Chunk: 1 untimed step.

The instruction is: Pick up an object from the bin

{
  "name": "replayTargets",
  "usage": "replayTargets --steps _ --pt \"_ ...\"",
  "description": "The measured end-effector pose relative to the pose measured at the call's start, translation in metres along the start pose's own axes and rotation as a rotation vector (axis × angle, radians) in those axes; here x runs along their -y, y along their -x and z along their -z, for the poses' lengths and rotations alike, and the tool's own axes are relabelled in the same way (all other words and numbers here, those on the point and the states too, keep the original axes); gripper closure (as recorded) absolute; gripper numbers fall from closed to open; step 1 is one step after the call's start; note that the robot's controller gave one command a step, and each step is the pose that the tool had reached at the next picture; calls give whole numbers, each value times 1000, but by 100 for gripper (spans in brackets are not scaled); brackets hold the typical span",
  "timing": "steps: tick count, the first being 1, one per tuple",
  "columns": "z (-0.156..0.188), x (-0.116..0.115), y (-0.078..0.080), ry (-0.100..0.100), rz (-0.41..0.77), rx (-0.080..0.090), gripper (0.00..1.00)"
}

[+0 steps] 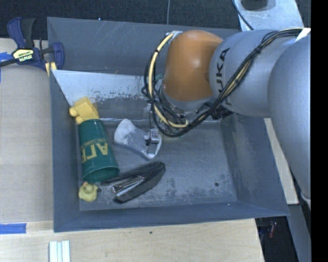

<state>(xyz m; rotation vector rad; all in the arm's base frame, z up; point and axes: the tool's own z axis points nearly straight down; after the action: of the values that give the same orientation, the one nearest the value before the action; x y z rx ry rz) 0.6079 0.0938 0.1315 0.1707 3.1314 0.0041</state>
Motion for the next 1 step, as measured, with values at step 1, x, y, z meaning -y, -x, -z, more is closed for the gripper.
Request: replayTargets --steps 1 --pt "5 16 -18 -2 -157 -2 0"
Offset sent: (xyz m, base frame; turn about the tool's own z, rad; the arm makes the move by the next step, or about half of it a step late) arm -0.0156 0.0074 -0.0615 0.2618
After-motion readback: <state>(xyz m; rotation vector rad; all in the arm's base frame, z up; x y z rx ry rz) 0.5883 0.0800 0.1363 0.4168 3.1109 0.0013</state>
